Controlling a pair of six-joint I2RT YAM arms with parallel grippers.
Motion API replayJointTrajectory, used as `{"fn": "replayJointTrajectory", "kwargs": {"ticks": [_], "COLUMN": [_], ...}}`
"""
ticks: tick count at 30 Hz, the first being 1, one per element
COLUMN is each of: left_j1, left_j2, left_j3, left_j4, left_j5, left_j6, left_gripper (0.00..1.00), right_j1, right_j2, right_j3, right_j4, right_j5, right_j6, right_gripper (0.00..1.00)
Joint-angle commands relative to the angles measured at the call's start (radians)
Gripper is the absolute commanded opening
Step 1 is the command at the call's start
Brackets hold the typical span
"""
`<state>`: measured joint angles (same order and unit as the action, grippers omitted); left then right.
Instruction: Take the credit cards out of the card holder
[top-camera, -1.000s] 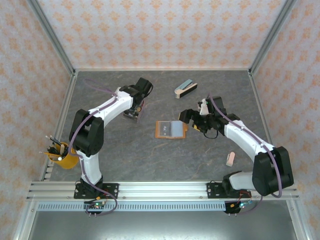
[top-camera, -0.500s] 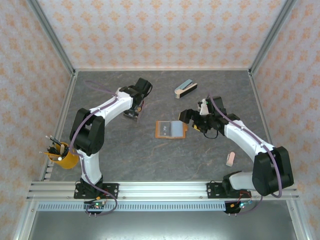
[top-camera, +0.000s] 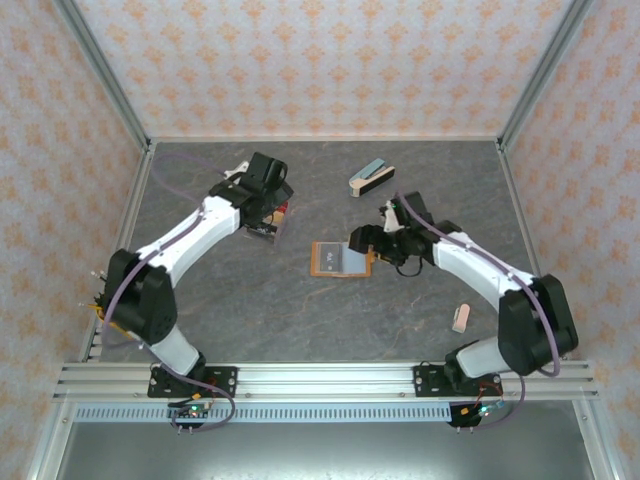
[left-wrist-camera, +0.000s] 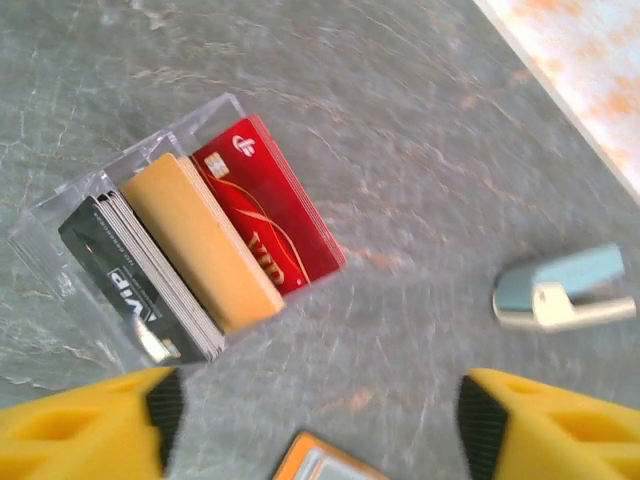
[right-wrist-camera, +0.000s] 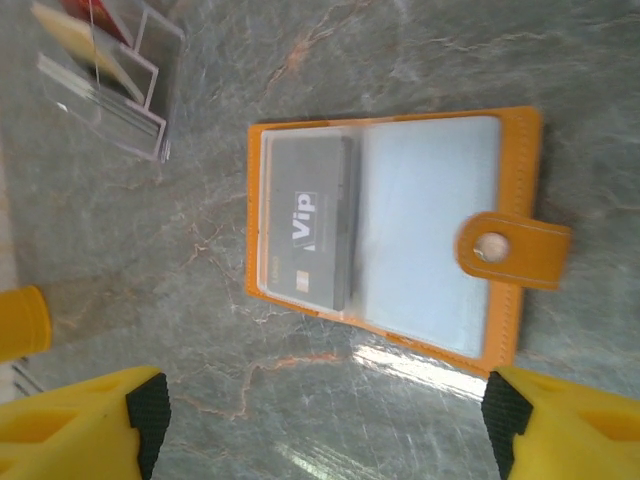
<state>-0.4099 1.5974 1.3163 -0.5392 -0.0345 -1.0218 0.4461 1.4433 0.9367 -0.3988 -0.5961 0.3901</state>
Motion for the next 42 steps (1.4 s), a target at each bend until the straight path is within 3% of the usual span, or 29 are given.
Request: {"fn": "replayJointTrajectory", "kwargs": {"ticks": [1, 5, 8, 12, 19, 24, 30, 37, 42], "left_j1": [0.006, 0.011, 0.015, 0.016, 0.017, 0.016, -0.007, -0.07, -0.097], "left_j2": [-0.083, -0.17, -0.213, -0.238, -0.204, -0.168, -0.103, 0.031, 0.123], "left_j3": [-0.094, -0.183, -0.227, -0.266, -0.293, -0.338, -0.379, -0.366, -0.328], "left_j4": [0.012, -0.022, -0.04, -0.032, 0.029, 0.114, 0.261, 0.386, 0.419], "left_j5": [0.095, 0.085, 0.091, 0.114, 0.246, 0.343, 0.505, 0.602, 0.621], "left_j6": [0.136, 0.179, 0.197, 0.206, 0.272, 0.281, 0.276, 0.248, 0.241], "left_gripper": [0.86, 0.98, 1.0, 1.0, 1.0, 1.0, 0.83, 0.59, 0.49], "right_j1": [0.077, 0.16, 0.202, 0.211, 0.21, 0.211, 0.207, 0.189, 0.174], "right_j2": [0.077, 0.211, 0.301, 0.398, 0.484, 0.526, 0.544, 0.536, 0.523], "right_j3": [0.096, 0.217, 0.296, 0.364, 0.408, 0.411, 0.389, 0.339, 0.31], "right_j4": [-0.074, -0.156, -0.208, -0.251, -0.306, -0.317, -0.312, -0.265, -0.235], "right_j5": [0.169, 0.332, 0.393, 0.322, 0.367, 0.376, 0.385, 0.337, 0.296], "right_j6": [-0.051, -0.106, -0.158, -0.218, -0.23, -0.221, -0.222, -0.219, -0.218], "right_gripper": [0.81, 0.79, 0.79, 0.77, 0.74, 0.59, 0.49, 0.44, 0.41]}}
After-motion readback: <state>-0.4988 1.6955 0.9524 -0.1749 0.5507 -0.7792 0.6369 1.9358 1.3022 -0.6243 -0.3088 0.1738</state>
